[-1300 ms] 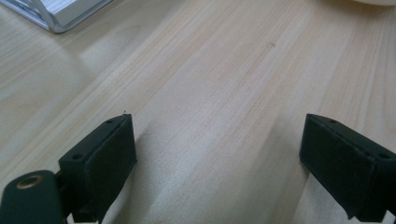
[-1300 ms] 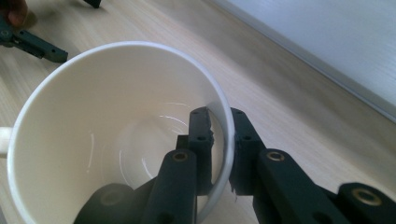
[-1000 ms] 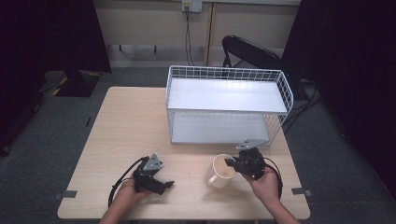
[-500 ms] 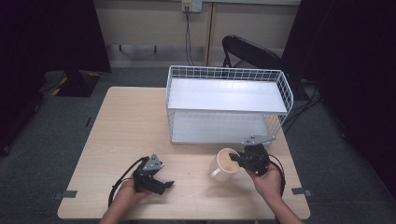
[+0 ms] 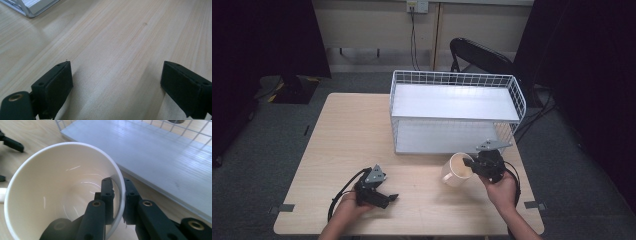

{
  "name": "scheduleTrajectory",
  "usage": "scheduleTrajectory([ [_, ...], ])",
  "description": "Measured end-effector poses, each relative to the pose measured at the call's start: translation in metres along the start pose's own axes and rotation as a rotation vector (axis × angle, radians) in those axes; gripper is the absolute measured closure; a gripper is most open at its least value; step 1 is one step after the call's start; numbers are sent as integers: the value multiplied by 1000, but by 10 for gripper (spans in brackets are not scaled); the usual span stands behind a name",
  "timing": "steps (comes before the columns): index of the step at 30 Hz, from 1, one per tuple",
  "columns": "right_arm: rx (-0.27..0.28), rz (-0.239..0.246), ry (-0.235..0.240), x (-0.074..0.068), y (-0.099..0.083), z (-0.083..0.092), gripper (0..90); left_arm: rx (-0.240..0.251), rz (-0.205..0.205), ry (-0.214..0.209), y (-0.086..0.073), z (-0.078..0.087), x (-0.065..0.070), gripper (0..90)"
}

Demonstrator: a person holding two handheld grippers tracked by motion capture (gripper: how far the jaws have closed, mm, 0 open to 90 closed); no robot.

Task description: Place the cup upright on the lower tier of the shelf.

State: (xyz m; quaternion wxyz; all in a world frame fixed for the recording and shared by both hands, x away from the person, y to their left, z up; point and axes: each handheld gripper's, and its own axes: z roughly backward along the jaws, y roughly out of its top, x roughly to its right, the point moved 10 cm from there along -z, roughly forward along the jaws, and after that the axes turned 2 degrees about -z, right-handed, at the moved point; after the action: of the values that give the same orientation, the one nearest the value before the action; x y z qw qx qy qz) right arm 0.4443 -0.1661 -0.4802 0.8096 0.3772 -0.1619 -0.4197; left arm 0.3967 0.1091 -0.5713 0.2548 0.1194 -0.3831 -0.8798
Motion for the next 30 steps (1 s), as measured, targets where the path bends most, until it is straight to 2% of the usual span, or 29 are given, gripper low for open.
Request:
scheduleTrajectory([
  [21, 18, -46, -60, 23, 6, -1, 823, -1, 0, -1, 0, 0, 0, 100],
  [30, 45, -64, -106, 35, 11, -1, 823, 0, 0, 0, 0, 0, 0, 100],
])
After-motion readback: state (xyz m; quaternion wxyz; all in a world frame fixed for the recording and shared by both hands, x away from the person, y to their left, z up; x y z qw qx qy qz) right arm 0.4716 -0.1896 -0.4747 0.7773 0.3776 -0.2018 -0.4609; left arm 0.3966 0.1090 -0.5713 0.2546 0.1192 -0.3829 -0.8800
